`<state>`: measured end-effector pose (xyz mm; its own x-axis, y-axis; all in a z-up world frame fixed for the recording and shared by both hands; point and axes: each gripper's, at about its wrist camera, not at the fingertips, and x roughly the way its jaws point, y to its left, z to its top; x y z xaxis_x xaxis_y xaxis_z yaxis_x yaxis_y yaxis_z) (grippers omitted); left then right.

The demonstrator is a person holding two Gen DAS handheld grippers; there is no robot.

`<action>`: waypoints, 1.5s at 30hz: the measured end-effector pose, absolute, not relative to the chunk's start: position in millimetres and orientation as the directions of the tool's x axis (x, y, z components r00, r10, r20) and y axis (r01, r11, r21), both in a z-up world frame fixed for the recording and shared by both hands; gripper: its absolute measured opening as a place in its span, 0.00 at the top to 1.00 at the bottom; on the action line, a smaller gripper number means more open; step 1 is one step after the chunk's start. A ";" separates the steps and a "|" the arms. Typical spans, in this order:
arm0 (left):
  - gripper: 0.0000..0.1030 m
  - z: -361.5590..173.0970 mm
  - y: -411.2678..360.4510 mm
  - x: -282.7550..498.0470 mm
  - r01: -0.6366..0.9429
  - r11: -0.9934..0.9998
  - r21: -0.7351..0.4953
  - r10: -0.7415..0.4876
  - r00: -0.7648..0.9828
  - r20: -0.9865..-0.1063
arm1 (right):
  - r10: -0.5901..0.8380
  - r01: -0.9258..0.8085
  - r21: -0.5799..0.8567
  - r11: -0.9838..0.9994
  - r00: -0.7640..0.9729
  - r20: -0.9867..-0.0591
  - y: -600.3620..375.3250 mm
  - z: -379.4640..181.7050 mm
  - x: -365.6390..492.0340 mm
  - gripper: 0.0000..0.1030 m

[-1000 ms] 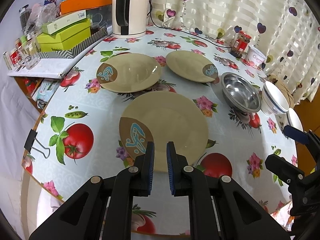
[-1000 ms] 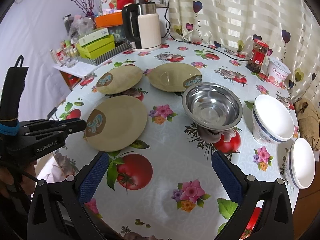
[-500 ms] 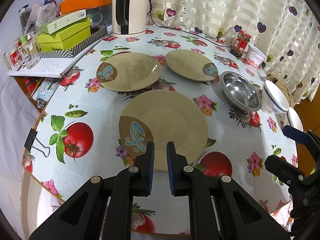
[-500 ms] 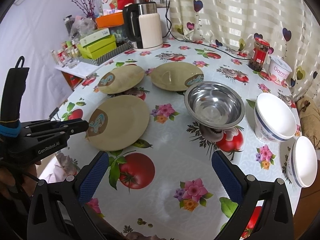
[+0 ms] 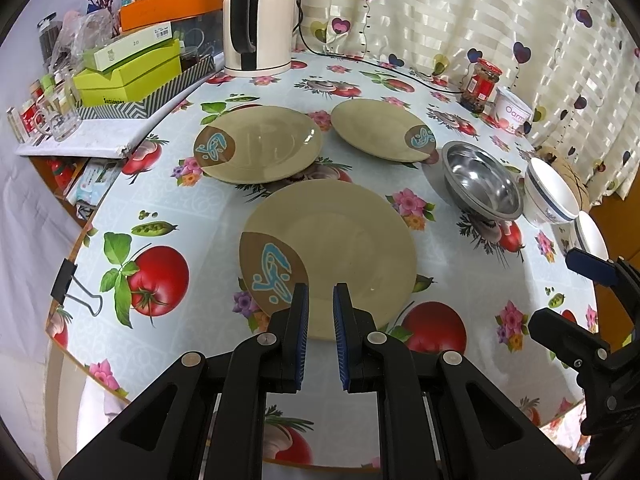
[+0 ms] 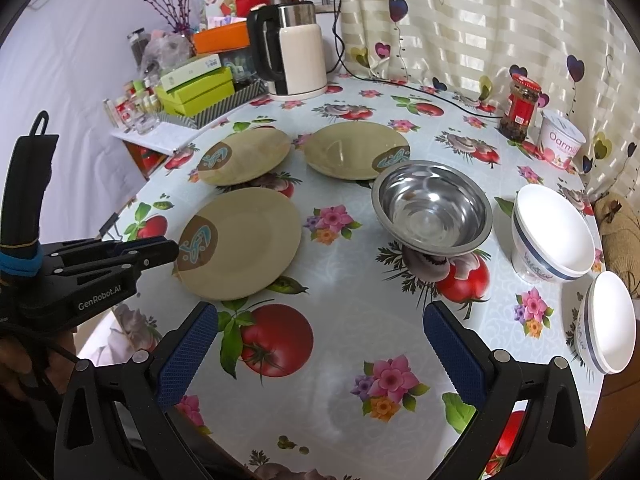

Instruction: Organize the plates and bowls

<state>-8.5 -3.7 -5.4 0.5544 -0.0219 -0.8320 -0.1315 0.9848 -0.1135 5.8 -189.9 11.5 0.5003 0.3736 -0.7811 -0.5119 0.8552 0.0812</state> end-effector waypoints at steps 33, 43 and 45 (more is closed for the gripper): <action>0.88 -3.0 -5.9 -7.5 -0.127 0.985 -0.117 -0.026 0.559 -0.829 | 0.383 -0.514 0.092 0.853 0.496 -0.780 -189.6 12.4 7.2 0.00; 0.88 -2.7 -10.1 -6.9 -0.120 0.985 -0.128 -0.039 0.562 -0.826 | 0.384 -0.513 0.094 0.853 0.495 -0.779 -187.7 12.8 7.4 0.00; 0.88 -3.4 -10.5 -6.1 -0.117 0.984 -0.133 -0.045 0.562 -0.826 | 0.384 -0.514 0.093 0.853 0.496 -0.779 -188.1 12.9 8.4 0.00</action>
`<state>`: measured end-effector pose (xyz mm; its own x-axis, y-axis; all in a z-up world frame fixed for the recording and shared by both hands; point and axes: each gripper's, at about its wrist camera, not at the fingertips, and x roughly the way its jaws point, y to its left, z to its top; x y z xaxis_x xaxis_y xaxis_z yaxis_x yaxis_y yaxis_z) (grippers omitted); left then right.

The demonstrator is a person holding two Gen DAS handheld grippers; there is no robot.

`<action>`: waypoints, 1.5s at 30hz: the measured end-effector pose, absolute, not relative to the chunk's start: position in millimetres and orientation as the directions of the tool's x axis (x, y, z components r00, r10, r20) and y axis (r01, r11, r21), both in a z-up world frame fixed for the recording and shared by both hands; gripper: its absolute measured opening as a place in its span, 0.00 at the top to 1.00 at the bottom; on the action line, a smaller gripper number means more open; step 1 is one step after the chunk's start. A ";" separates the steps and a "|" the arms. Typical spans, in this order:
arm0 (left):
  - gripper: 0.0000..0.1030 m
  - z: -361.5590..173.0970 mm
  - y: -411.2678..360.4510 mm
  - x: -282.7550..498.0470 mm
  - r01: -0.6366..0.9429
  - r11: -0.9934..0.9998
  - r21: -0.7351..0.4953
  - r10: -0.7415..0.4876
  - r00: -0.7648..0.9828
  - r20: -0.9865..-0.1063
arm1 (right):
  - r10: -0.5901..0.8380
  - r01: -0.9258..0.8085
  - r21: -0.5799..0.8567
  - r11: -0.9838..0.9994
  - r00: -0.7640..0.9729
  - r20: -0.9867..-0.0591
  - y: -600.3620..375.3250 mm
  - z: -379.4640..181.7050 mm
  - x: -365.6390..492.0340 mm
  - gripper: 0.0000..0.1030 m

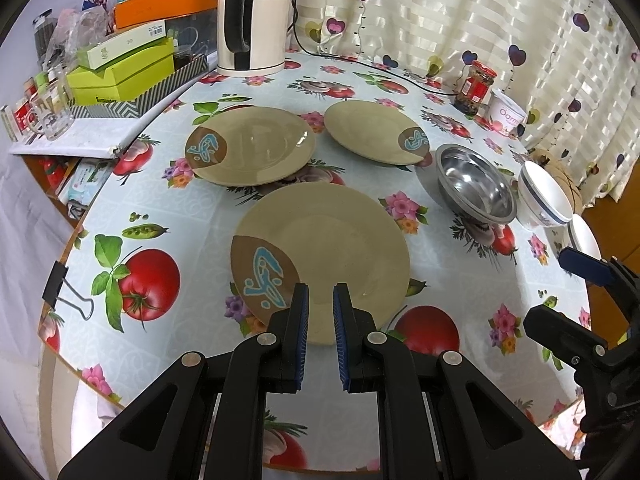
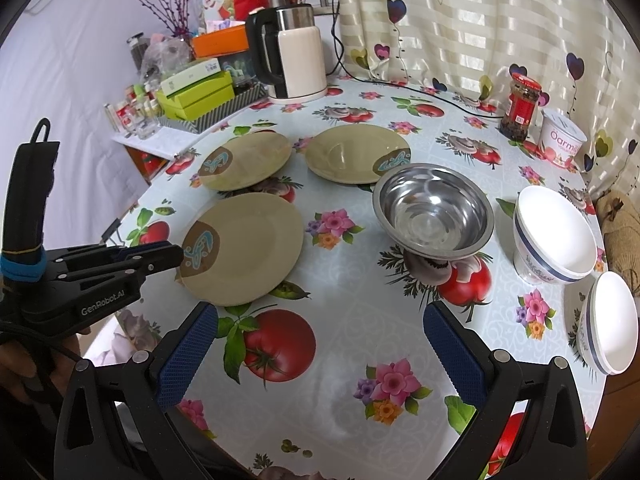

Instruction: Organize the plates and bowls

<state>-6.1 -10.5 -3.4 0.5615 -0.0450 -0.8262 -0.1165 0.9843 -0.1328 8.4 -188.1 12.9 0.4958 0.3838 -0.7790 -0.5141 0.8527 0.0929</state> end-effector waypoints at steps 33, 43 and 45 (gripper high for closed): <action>0.88 -12.0 31.2 20.2 -0.178 0.969 -0.172 -0.043 0.564 -0.825 | 0.413 -0.567 0.095 0.818 0.465 -0.783 -152.9 9.6 54.0 0.15; 0.88 -17.7 56.4 35.2 -0.203 0.958 -0.204 -0.057 0.562 -0.825 | 0.445 -0.604 0.116 0.789 0.431 -0.785 -127.7 6.7 76.5 0.18; 0.88 -18.0 59.9 37.9 -0.204 0.958 -0.202 -0.053 0.567 -0.822 | 0.449 -0.610 0.117 0.784 0.425 -0.786 -122.6 6.2 80.7 0.20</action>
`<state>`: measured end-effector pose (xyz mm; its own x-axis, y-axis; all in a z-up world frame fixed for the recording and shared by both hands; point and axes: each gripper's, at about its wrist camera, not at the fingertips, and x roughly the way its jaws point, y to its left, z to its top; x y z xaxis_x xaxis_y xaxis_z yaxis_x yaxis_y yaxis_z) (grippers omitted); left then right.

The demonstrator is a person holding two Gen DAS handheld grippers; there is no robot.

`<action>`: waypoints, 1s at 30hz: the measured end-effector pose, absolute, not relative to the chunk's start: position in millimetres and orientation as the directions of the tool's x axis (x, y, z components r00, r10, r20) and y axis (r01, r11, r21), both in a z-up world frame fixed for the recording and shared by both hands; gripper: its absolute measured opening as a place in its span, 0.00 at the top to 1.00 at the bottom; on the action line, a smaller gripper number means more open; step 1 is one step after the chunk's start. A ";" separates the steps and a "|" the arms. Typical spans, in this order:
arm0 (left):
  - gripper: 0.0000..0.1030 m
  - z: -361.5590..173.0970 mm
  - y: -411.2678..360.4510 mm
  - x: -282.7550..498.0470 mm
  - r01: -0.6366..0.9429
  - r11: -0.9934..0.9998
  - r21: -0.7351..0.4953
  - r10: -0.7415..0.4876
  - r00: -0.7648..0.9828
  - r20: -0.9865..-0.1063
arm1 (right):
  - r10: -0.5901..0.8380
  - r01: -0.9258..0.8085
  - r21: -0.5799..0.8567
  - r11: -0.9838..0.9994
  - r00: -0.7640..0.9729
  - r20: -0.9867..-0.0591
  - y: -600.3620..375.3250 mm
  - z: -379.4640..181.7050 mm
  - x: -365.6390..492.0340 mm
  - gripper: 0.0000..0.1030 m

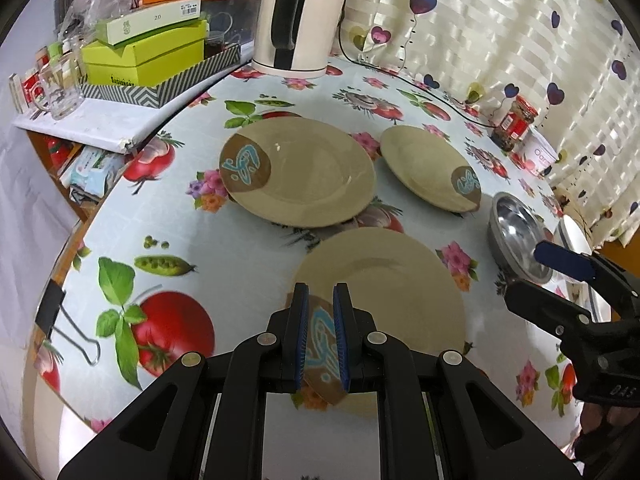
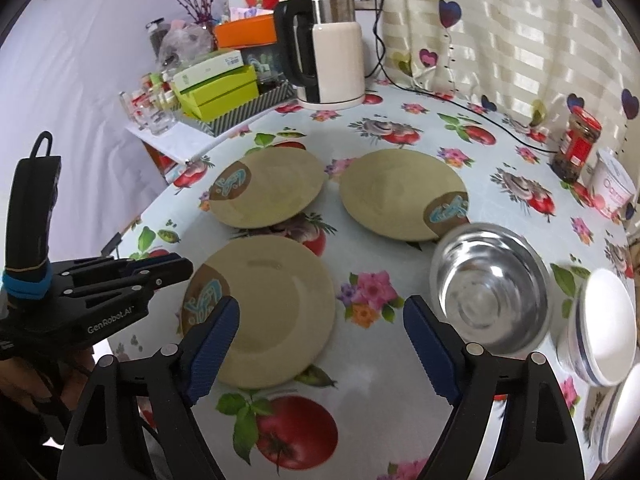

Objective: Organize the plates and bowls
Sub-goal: 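Move both tools to the nearest beige plate and grip its rim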

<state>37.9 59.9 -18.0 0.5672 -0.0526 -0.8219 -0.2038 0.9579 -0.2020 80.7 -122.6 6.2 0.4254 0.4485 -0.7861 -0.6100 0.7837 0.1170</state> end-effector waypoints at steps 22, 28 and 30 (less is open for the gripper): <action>0.88 -26.1 116.9 79.7 -0.252 0.939 -0.234 -0.040 0.596 -0.802 | 0.540 -0.626 0.264 0.734 0.303 -0.785 -62.4 -10.9 140.6 0.43; 0.88 -31.9 128.9 94.5 -0.261 0.934 -0.245 -0.047 0.588 -0.807 | 0.533 -0.578 0.314 0.754 0.258 -0.806 -52.3 -25.8 161.6 0.51; 0.88 -33.4 130.5 98.4 -0.260 0.934 -0.243 -0.047 0.588 -0.807 | 0.533 -0.557 0.333 0.761 0.244 -0.810 -49.7 -31.6 169.3 0.54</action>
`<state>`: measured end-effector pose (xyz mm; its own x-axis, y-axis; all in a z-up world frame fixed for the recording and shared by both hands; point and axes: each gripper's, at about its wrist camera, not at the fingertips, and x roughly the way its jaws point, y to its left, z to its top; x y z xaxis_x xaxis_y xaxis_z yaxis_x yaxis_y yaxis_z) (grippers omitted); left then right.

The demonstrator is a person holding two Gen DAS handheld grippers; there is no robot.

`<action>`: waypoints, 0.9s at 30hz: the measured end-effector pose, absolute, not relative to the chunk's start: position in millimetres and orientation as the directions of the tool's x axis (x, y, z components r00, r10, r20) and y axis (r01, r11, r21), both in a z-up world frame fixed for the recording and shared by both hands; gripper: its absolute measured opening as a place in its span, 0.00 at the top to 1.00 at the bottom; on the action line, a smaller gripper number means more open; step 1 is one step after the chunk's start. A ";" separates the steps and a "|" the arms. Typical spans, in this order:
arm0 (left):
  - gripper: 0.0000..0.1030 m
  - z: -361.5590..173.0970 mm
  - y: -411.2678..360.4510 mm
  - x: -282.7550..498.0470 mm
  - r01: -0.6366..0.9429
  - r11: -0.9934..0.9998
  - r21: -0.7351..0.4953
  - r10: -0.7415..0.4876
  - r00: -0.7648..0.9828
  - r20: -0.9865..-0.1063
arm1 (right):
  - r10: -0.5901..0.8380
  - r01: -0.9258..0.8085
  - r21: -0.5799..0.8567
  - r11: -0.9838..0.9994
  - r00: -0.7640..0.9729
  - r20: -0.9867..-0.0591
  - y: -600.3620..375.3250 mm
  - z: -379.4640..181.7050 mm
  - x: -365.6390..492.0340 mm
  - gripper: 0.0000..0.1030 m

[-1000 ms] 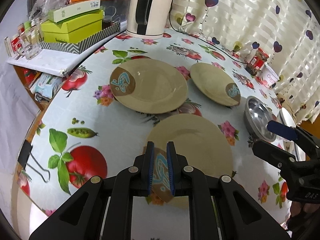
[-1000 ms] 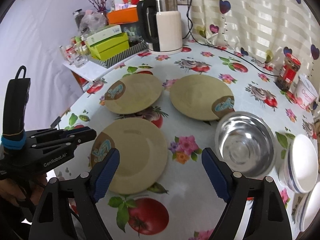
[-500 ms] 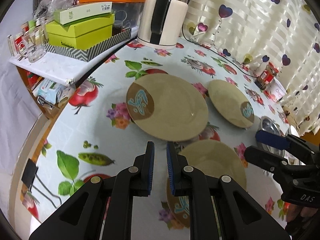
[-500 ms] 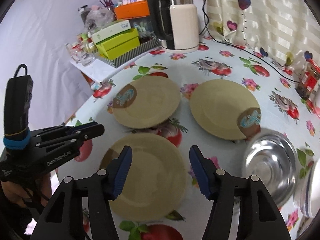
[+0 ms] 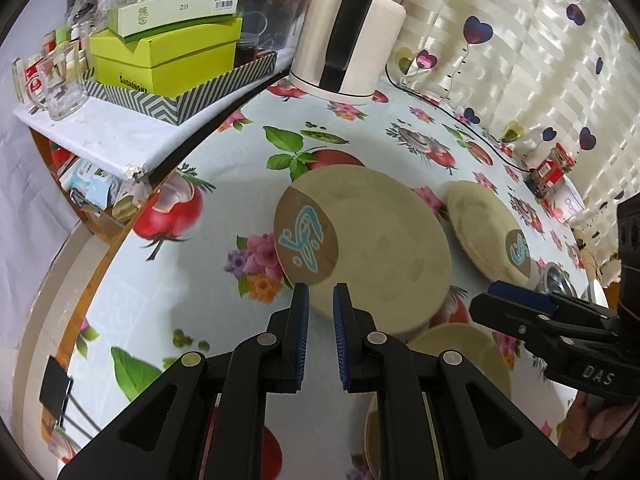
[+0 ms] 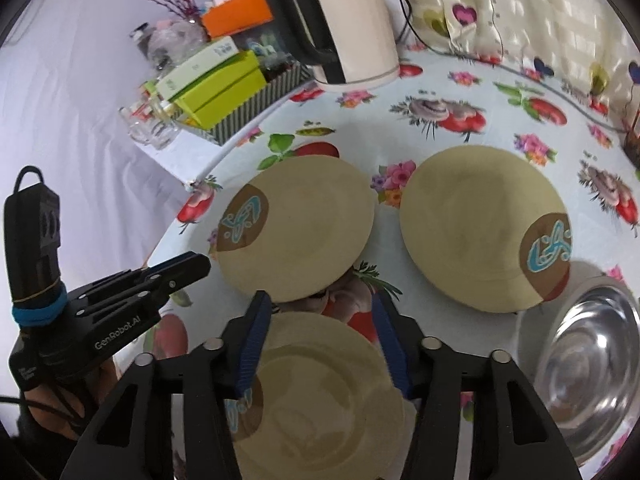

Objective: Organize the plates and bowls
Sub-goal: 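Move both tools to the nearest beige plate and grip its rim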

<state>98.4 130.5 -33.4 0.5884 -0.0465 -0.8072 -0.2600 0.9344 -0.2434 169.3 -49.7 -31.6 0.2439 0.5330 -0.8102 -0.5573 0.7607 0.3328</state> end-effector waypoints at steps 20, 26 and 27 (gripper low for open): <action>0.88 -44.1 149.8 120.2 -0.308 0.921 -0.238 -0.016 0.582 -0.813 | 0.539 -0.476 0.405 0.781 0.185 -0.822 -28.7 -59.2 205.3 0.68; 0.88 -51.3 155.0 122.0 -0.319 0.917 -0.238 -0.016 0.568 -0.823 | 0.525 -0.474 0.394 0.788 0.183 -0.831 -27.9 -61.6 204.7 0.69; 0.87 -51.7 155.0 122.3 -0.317 0.917 -0.241 -0.020 0.568 -0.822 | 0.521 -0.474 0.390 0.789 0.183 -0.833 -27.2 -62.0 204.4 0.69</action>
<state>122.3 155.0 -51.7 0.5685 -0.0197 -0.8225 -0.3172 0.9172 -0.2412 204.4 -27.2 -62.0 0.1831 0.5215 -0.8334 -0.4745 0.7893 0.3897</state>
